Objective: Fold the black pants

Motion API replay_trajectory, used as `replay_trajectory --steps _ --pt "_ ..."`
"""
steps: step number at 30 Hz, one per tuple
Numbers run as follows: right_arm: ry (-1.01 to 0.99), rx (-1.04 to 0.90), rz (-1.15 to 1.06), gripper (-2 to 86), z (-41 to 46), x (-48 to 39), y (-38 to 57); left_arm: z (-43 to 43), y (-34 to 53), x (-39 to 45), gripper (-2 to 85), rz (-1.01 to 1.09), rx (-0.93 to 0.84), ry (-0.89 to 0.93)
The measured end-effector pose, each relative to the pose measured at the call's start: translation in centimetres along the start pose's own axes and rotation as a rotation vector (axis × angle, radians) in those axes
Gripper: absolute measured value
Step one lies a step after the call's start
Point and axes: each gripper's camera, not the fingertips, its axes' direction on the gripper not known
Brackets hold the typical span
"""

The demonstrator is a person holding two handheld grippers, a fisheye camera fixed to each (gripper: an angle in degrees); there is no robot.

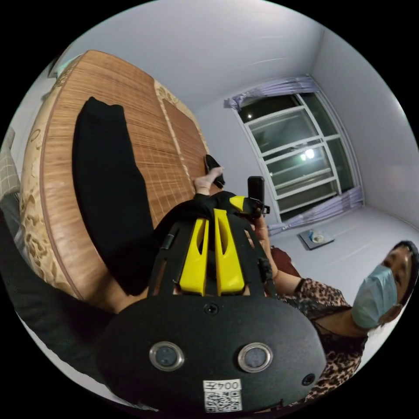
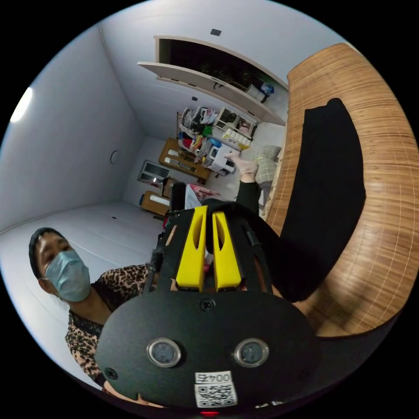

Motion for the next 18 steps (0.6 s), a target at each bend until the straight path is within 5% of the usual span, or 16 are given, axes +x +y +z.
replay_trajectory --steps 18 --pt "0.087 0.005 0.408 6.1 3.8 21.6 -14.3 1.7 -24.5 -24.4 4.5 -0.345 -0.069 -0.094"
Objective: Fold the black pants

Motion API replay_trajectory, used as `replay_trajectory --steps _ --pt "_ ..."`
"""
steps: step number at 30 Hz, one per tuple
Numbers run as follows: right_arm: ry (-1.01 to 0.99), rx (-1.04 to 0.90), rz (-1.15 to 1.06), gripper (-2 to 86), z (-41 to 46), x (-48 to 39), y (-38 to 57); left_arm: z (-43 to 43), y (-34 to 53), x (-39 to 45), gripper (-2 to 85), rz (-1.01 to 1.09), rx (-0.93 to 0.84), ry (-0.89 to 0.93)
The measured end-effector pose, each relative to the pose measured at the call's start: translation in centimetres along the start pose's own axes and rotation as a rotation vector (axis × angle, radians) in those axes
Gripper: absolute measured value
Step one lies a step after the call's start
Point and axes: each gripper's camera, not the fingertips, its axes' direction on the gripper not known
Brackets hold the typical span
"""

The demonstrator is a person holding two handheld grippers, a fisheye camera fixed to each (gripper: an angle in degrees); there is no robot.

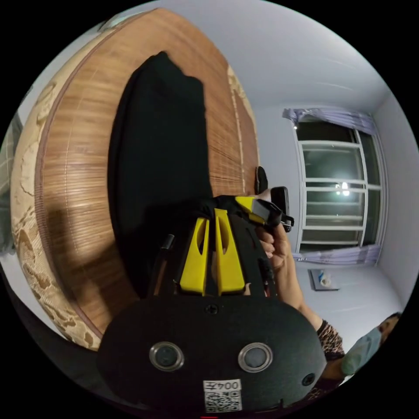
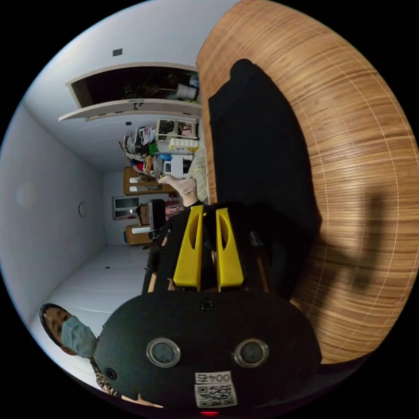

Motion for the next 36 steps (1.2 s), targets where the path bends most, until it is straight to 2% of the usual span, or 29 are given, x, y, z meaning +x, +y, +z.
replay_trajectory --steps 5,8,10,13,18,22,36 --pt "-0.073 0.121 0.002 7.1 -1.8 2.6 -0.3 -1.3 -5.1 -4.5 5.3 -0.101 0.001 0.049" --pt "-0.028 0.136 -0.053 7.3 -2.4 2.7 1.6 -2.8 -7.6 -6.5 6.1 -0.16 0.008 0.188" --pt "0.06 0.1 -0.133 7.3 -1.5 1.9 4.4 -4.3 -9.4 -8.0 6.9 -0.205 0.016 0.337" --pt "0.118 0.031 -0.233 7.4 0.8 1.0 8.6 -6.3 -11.5 -9.5 7.9 -0.255 0.046 0.445" --pt "0.294 -0.05 -0.317 8.2 5.2 1.3 15.2 -9.1 -14.2 -9.7 8.3 -0.294 0.085 0.447" --pt "0.435 -0.034 -0.369 8.0 7.2 2.5 18.8 -10.5 -16.8 -8.5 9.4 -0.282 0.053 0.352" --pt "0.379 0.049 -0.368 5.2 6.5 7.7 20.5 -12.9 -19.3 -8.7 9.2 -0.382 0.196 0.311"
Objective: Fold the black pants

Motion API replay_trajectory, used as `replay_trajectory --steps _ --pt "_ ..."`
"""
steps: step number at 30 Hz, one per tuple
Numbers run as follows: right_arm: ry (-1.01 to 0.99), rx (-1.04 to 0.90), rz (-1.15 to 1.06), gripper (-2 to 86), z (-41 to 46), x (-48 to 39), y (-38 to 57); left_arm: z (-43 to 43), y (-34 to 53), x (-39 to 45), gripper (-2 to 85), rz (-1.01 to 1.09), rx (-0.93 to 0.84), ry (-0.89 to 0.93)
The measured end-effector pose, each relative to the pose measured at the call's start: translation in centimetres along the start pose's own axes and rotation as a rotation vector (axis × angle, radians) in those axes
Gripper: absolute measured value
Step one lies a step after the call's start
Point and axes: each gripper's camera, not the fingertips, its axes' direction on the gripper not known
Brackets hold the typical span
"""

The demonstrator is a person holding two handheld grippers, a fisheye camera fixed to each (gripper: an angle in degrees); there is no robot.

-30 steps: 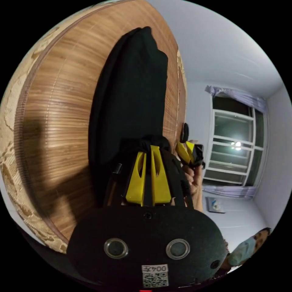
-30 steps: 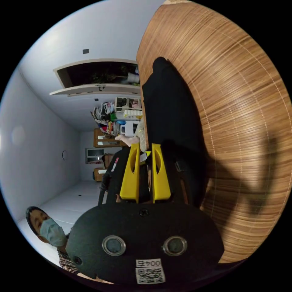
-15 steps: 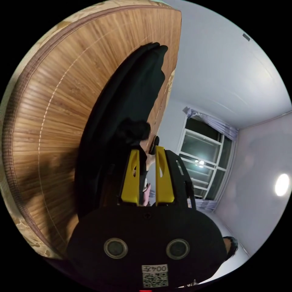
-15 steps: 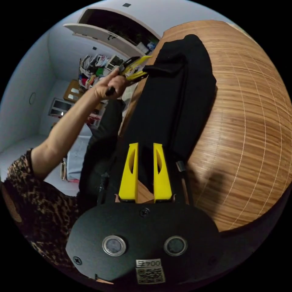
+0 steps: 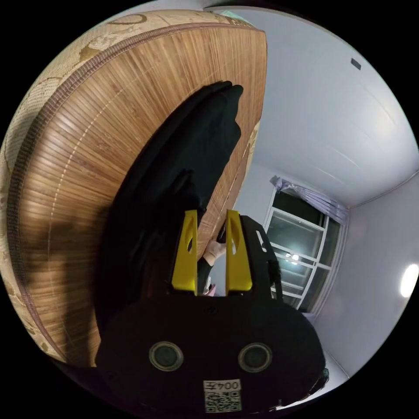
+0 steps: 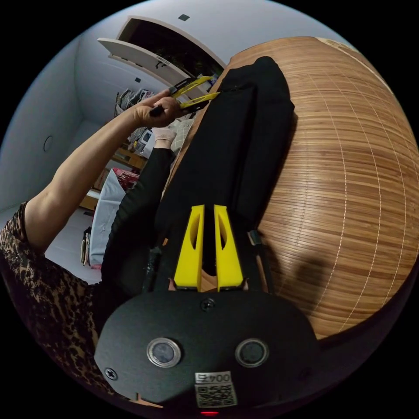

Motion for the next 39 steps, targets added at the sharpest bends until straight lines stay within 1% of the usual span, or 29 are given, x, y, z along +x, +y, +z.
replay_trajectory --steps 4,8,9,10,11,12,13,14,16,17,20,21,22,24,26,28,30,31,34,36,39 --pt "0.0 -0.008 -0.001 4.7 -0.1 1.0 0.3 -0.1 -0.2 0.6 8.1 0.048 -0.02 -0.109" --pt "-0.02 -0.006 0.011 4.4 -0.4 2.2 0.7 0.0 -0.5 -0.2 7.3 0.02 -0.057 -0.137" --pt "-0.019 -0.006 0.011 4.3 -0.5 2.5 0.8 0.3 -0.5 -0.7 6.8 0.02 -0.097 -0.147" --pt "-0.015 -0.007 0.008 4.2 -0.6 2.7 0.9 0.9 -0.8 -0.6 6.4 0.058 -0.179 -0.22" --pt "-0.012 -0.007 0.006 4.2 -0.7 2.8 0.9 1.0 -0.8 -0.2 6.3 0.092 -0.206 -0.29" --pt "-0.006 -0.009 0.002 4.2 -0.8 3.0 1.0 0.8 -0.8 0.6 6.2 0.152 -0.228 -0.446" --pt "-0.003 -0.01 -0.001 4.2 -1.0 3.2 1.1 0.4 -0.8 1.5 6.2 0.21 -0.242 -0.523" --pt "-0.002 -0.012 -0.002 4.2 -1.0 3.4 1.1 0.1 -0.8 1.7 6.4 0.221 -0.25 -0.53" --pt "-0.004 -0.02 -0.005 4.3 -1.4 4.0 1.2 -1.3 -1.0 1.9 7.1 0.231 -0.3 -0.419" --pt "-0.006 -0.022 -0.004 4.3 -1.5 4.2 1.2 -1.8 -1.0 2.0 7.3 0.233 -0.301 -0.401" --pt "-0.021 -0.029 0.005 4.3 -2.0 5.2 1.1 -4.6 0.3 3.3 6.2 0.335 -0.22 -0.388" --pt "-0.025 -0.033 0.006 4.3 -2.2 5.6 1.1 -5.1 1.6 3.7 5.6 0.398 -0.203 -0.359" --pt "-0.028 -0.035 0.007 4.4 -2.4 6.0 1.1 -5.4 3.3 3.8 5.1 0.456 -0.207 -0.319" --pt "-0.038 -0.037 0.009 4.8 -2.9 6.6 1.2 -5.4 6.8 3.3 4.9 0.54 -0.237 -0.298" --pt "-0.077 -0.027 0.021 5.9 -3.5 7.5 1.4 -5.6 11.3 2.2 5.3 0.617 -0.253 -0.338" --pt "-0.175 0.019 0.062 7.8 -5.2 9.3 1.8 -6.3 17.6 -0.2 7.1 0.669 -0.271 -0.389" --pt "-0.237 0.088 0.117 8.7 -7.1 11.2 2.6 -6.7 21.9 -2.6 9.8 0.662 -0.303 -0.381" --pt "-0.292 0.132 0.155 9.0 -8.3 12.6 3.2 -7.2 24.3 -4.3 11.9 0.63 -0.312 -0.367" --pt "-0.438 0.183 0.227 10.2 -10.0 15.6 4.6 -8.0 29.1 -8.6 15.0 0.541 -0.314 -0.304" --pt "-0.486 0.173 0.258 11.0 -10.0 16.8 5.1 -8.4 30.9 -10.8 16.1 0.489 -0.289 -0.269" --pt "-0.493 0.112 0.279 11.7 -9.3 17.5 5.6 -8.7 32.8 -13.9 16.8 0.428 -0.258 -0.219"
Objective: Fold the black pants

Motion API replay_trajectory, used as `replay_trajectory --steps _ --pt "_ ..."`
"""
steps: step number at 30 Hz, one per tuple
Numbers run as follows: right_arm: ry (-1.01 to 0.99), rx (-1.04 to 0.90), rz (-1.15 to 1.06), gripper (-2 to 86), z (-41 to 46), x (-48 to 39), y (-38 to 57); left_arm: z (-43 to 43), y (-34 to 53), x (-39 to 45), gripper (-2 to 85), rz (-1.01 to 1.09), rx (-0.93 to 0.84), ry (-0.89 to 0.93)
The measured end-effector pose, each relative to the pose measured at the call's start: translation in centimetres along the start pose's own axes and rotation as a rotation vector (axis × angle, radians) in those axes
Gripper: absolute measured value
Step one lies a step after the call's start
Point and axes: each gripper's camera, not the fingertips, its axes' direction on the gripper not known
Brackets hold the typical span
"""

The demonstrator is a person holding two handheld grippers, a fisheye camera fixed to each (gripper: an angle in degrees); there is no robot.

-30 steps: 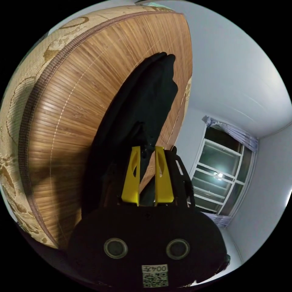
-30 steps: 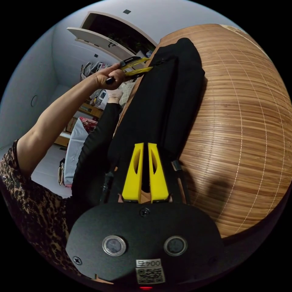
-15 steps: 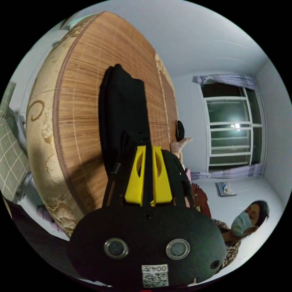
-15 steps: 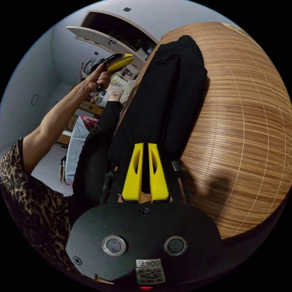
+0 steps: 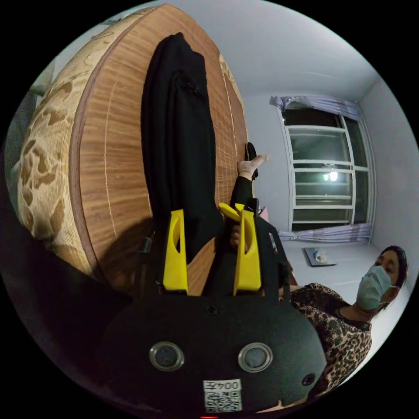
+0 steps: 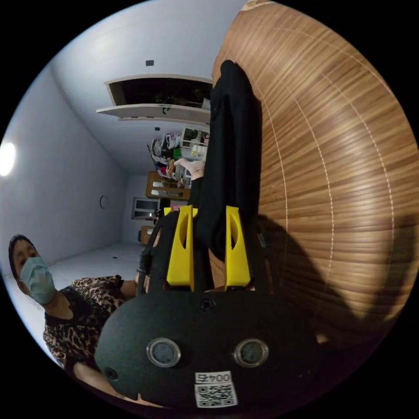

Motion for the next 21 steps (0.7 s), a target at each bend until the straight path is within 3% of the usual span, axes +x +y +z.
replay_trajectory --steps 21 --pt "0.197 -0.182 -0.023 10.0 -0.9 -1.0 -0.6 0.0 8.7 -6.1 14.5 -0.089 0.044 -0.05"
